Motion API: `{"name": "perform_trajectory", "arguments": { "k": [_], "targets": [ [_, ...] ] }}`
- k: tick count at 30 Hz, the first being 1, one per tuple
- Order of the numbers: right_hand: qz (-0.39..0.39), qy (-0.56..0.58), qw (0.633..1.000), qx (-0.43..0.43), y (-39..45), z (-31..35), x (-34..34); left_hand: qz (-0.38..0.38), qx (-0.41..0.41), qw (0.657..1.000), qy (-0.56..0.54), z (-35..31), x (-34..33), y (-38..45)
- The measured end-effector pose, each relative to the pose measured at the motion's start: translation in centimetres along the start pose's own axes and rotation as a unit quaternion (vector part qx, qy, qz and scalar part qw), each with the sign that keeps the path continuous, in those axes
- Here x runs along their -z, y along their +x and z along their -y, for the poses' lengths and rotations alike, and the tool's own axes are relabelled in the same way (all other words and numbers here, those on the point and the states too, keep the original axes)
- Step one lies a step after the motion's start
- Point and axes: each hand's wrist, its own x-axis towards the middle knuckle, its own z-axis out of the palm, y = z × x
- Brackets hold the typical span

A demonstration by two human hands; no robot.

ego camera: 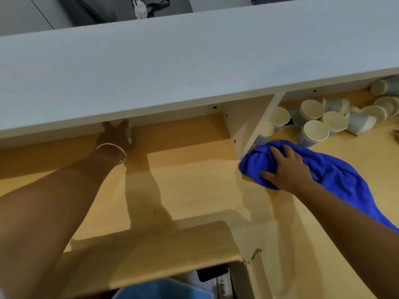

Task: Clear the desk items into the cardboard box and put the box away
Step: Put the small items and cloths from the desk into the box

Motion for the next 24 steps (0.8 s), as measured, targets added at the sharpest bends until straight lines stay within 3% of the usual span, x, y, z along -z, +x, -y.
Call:
{"name": "perform_trajectory", "arguments": {
  "k": [8,13,19,24],
  "targets": [
    [-0.005,0.039,0.998,0.044,-4.3,2.8,-0.2,-0.044,0.008,0.999,-0.027,1.0,-0.2,0.3],
    [-0.119,0.087,0.981,0.129,-9.5,4.7,2.1,-0.025,-0.02,0.997,-0.075,1.1,2.1,-2.0],
    [-0.234,0.132,0.939,0.213,-17.1,8.0,8.5,-0.008,-0.093,0.966,-0.242,2.1,8.9,-11.5],
    [-0.302,0.142,0.899,0.283,-24.1,12.8,13.9,-0.123,-0.226,0.933,-0.253,7.1,13.6,-23.7]
  ]
}}
